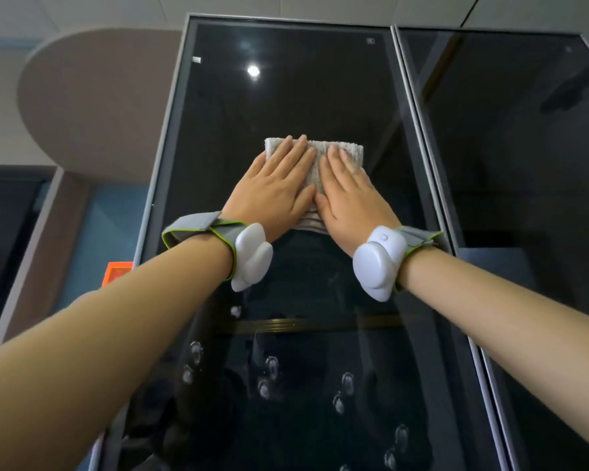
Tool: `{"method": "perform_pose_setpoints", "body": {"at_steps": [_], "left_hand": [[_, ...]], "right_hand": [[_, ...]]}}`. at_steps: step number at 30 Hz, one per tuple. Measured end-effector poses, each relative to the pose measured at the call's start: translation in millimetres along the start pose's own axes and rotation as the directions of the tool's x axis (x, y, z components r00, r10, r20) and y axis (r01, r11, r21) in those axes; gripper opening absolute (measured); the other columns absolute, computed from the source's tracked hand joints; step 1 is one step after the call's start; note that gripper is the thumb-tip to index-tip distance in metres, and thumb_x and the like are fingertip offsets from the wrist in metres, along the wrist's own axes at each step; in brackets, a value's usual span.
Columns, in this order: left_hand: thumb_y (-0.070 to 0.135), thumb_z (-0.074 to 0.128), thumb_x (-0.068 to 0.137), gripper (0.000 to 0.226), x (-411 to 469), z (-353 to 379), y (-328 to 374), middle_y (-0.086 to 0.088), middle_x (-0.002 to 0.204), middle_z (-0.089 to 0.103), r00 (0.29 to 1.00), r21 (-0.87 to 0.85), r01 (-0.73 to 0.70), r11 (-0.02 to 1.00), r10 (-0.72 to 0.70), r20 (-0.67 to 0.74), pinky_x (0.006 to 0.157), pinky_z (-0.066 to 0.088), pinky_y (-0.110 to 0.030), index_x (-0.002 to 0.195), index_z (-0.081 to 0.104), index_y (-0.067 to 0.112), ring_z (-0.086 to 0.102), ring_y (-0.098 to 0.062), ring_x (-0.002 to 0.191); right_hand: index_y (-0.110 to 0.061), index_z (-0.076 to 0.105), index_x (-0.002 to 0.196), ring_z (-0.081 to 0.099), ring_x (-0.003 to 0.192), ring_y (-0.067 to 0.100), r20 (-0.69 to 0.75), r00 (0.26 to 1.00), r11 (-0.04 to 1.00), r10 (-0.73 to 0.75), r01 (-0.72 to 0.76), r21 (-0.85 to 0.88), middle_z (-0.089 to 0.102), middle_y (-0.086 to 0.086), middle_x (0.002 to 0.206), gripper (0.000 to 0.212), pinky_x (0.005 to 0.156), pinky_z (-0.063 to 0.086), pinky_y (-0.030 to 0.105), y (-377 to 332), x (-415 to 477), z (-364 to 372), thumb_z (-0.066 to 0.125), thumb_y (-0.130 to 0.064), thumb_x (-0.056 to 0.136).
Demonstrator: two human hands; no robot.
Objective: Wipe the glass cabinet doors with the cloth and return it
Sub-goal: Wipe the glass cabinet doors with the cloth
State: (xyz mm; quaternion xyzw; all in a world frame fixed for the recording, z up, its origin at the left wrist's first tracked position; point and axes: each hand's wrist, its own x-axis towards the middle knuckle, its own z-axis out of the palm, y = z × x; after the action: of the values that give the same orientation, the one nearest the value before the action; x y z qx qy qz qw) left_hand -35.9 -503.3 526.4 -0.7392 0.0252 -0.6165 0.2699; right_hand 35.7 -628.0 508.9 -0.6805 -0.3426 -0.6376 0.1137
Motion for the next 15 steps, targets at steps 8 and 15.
{"method": "perform_pose_setpoints", "body": {"at_steps": [8, 15], "left_hand": [[0.031, 0.025, 0.098, 0.053, -21.8, -16.8, -81.6, -0.003, 0.157, 0.005, 0.987, -0.021, 0.153, 0.988, -0.154, -0.037, 0.116, 0.003, -0.033, 0.146, 0.009, 0.014, 0.0, -0.016, 0.145], [0.034, 0.019, 0.098, 0.053, 12.2, -23.5, -87.4, -0.003, 0.158, 0.002, 0.986, 0.001, 0.166, 0.986, -0.166, 0.027, 0.117, 0.002, -0.037, 0.146, 0.005, 0.015, -0.002, -0.017, 0.145]], "right_hand": [[-0.004, 0.001, 0.146, -0.003, 0.146, 0.022, 0.024, 0.993, 0.993, -0.115, 0.115, -0.004, -0.002, 0.011, 0.158, 0.055, 0.121, 0.004, 0.035, -72.3, 65.7, 0.3, 0.02, -0.027, 0.1], [-0.006, 0.002, 0.147, -0.003, 0.146, 0.019, 0.017, 0.998, 0.998, -0.062, 0.061, 0.022, -0.002, 0.007, 0.159, 0.054, 0.121, 0.006, 0.035, -58.9, 93.9, -4.2, 0.019, -0.025, 0.1]]}}
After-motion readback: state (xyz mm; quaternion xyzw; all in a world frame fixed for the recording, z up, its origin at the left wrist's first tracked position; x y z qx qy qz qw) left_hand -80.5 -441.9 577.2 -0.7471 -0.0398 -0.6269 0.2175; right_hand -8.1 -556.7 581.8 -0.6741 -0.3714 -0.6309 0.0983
